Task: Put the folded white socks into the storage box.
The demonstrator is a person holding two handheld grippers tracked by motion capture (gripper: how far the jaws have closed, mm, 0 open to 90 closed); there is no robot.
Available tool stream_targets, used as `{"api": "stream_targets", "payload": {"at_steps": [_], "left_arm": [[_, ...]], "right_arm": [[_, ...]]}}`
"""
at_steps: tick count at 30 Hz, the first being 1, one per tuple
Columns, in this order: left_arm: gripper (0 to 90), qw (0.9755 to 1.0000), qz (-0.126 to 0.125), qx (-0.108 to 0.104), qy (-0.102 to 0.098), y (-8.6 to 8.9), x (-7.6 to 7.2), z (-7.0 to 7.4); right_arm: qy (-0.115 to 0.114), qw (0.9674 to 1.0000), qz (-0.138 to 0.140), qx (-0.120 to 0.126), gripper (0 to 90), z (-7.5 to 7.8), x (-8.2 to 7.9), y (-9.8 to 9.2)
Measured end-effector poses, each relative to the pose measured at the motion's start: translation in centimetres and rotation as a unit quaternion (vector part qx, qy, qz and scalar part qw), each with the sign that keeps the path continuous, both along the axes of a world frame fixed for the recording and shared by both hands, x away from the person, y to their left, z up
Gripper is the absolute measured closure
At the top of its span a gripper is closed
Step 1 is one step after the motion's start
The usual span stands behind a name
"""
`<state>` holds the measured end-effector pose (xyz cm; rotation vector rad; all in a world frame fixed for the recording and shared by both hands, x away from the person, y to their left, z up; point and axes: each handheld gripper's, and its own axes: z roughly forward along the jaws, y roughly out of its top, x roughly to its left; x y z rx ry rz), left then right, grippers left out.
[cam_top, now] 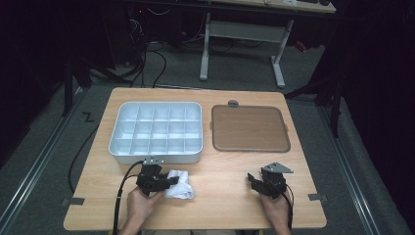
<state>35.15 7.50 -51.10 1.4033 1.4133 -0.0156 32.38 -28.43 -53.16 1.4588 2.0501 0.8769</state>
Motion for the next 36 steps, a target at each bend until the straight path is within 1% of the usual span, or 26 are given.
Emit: {"api": "stream_targets", "payload": {"at_steps": [2,3,6,7,11,17,20,23,24,27,29,31,34,36], "left_arm": [[70.7,1.0000,-0.002,-0.004,0.000,0.2,-0.1,0.3],[70.8,0.9999,-0.001,-0.010,0.001,0.3,-0.1,0.5],[70.9,0.9999,-0.005,-0.013,-0.004,0.6,-0.3,1.0],[70.9,0.9998,-0.004,-0.018,-0.003,0.7,-0.3,1.1],[71.0,0.9998,-0.006,-0.019,-0.007,1.0,-0.3,1.5],[71.0,0.9995,-0.006,-0.028,-0.012,1.3,-0.4,2.2],[71.0,0.9994,-0.005,-0.031,-0.013,1.5,-0.3,2.4],[71.0,0.9990,-0.004,-0.043,-0.009,1.8,-0.2,2.8],[71.0,0.9990,-0.005,-0.044,-0.007,1.9,-0.2,2.8],[71.0,0.9991,-0.006,-0.042,-0.006,2.0,-0.2,2.8],[71.0,0.9993,-0.006,-0.037,-0.006,2.1,-0.1,2.9],[71.0,0.9993,-0.005,-0.037,-0.005,2.2,0.0,3.2],[71.0,0.9993,-0.005,-0.036,-0.011,2.4,0.1,3.6],[71.0,0.9992,-0.006,-0.038,-0.009,2.5,0.2,3.9]], "right_arm": [[0.000,1.0000,0.000,0.000,39.4,0.0,0.0,0.0],[0.000,1.0000,0.000,0.000,39.4,0.0,0.0,0.0],[0.000,1.0000,0.000,-0.001,39.3,0.0,0.0,0.0],[0.000,1.0000,0.001,-0.001,39.3,0.0,0.0,0.0],[0.000,1.0000,0.000,-0.002,39.3,0.0,0.0,0.0],[0.000,1.0000,0.000,-0.002,39.3,0.0,0.0,0.0],[0.000,1.0000,0.000,-0.002,39.3,0.0,0.0,0.1],[0.000,1.0000,0.000,-0.002,39.2,0.0,0.0,0.0],[0.000,1.0000,0.000,-0.002,39.2,0.0,0.0,0.0],[0.000,1.0000,0.000,-0.002,39.2,0.0,0.0,0.0],[0.000,1.0000,0.000,-0.002,39.2,0.0,0.0,0.0],[0.000,1.0000,0.000,-0.002,39.1,0.0,0.0,0.1],[0.000,1.0000,0.001,-0.002,39.0,0.0,0.0,0.0],[0.000,1.0000,0.001,-0.002,39.1,0.0,0.0,0.1]]}}
